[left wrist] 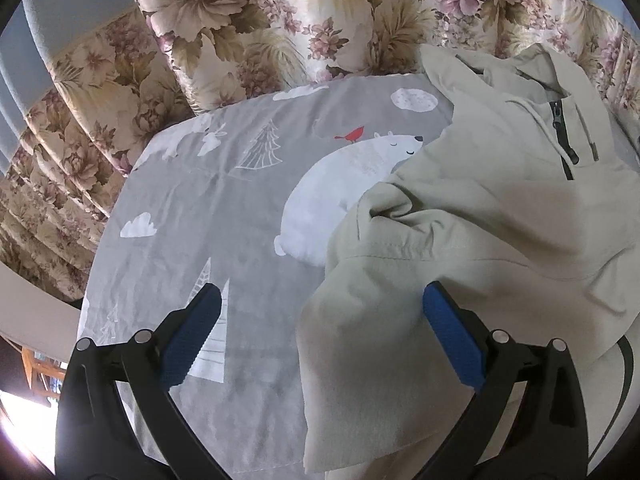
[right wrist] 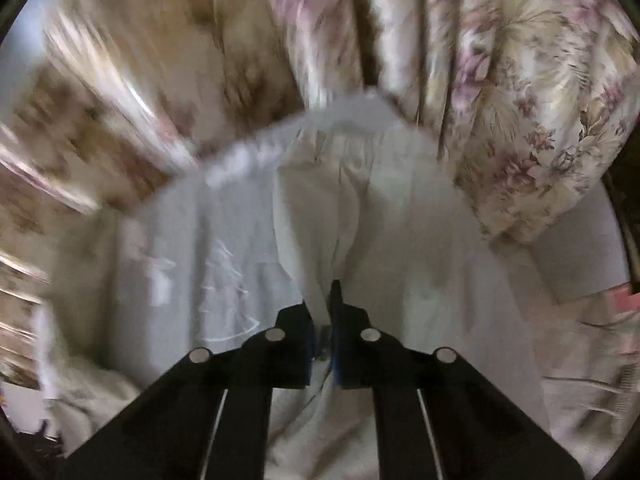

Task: Fold large clothes

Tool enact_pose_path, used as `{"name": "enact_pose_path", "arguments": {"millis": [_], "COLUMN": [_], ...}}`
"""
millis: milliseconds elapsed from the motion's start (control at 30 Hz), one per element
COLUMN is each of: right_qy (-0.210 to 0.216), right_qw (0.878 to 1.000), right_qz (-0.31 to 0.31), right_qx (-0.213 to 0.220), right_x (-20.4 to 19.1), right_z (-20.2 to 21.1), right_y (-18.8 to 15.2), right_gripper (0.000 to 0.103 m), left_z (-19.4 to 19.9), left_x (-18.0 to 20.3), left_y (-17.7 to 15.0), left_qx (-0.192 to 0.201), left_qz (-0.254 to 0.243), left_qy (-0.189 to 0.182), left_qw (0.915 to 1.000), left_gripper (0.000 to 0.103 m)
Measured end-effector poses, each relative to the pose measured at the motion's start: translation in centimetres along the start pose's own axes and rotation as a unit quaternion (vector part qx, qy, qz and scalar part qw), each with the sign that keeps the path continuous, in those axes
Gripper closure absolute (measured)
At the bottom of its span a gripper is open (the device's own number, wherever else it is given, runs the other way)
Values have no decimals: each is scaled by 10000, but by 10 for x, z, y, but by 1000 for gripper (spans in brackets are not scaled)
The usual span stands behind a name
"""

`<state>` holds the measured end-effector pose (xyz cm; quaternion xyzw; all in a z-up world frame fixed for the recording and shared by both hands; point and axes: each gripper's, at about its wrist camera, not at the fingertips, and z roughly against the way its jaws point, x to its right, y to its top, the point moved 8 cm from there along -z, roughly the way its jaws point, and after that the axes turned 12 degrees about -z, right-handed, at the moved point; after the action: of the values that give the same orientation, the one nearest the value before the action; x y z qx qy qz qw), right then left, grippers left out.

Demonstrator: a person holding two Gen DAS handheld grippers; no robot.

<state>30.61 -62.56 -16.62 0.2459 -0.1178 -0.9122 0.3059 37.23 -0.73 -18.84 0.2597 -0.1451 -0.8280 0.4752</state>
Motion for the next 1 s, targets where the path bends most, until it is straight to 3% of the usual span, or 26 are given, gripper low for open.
{"name": "enact_pose_path", "arguments": {"millis": [133, 233, 367, 467, 567, 700, 733, 767, 867, 933, 1000], "right_qy": [1166, 2039, 2559, 2889, 3221, 3478, 3377, 3146, 2384, 2292, 2464], "right_qw": [9906, 9711, 9505, 9338, 9121, 8699, 8585, 8551, 8597, 8670, 8849], "right_qz": [91, 397, 1058, 1710, 2408, 3497, 3850, 4081, 4419, 4333, 3837], "right_qx": [710, 1172, 1408, 1239, 794, 28, -274, -568, -942, -891, -944], "right_x": [-1, -23, -74, -130, -195, -273, -287, -290, -282, -265, -246], "right_z": [79, 148, 200, 219, 220, 205, 193, 177, 136, 129, 131], "right_y": [-4, -18, -50, -89, -139, -232, -261, -285, -326, -324, -306], "right_gripper": [97, 97, 97, 97, 97, 97, 96, 91, 40, 40, 39], "left_z": [-3, -2, 1, 6, 17, 33, 35, 37, 38, 37, 34], "left_x": [1, 3, 9, 12, 3, -23, -27, -34, -44, -46, -44], "left_y": [0, 1, 0, -1, -2, -6, -8, -11, -20, -25, -26], "left_qx": [-9, 18, 46, 57, 162, 293, 302, 301, 245, 225, 187], "left_qz": [137, 177, 154, 71, 112, 431, 485, 557, 659, 660, 627], "left_qy": [-197, -296, -364, -297, -216, -160, -143, -114, -73, -66, -97], "left_qw": [9997, 9994, 9992, 9995, 9996, 9985, 9983, 9979, 9975, 9975, 9978], "left_gripper": [3, 3, 3, 3, 3, 3, 3, 3, 3, 3, 3]}}
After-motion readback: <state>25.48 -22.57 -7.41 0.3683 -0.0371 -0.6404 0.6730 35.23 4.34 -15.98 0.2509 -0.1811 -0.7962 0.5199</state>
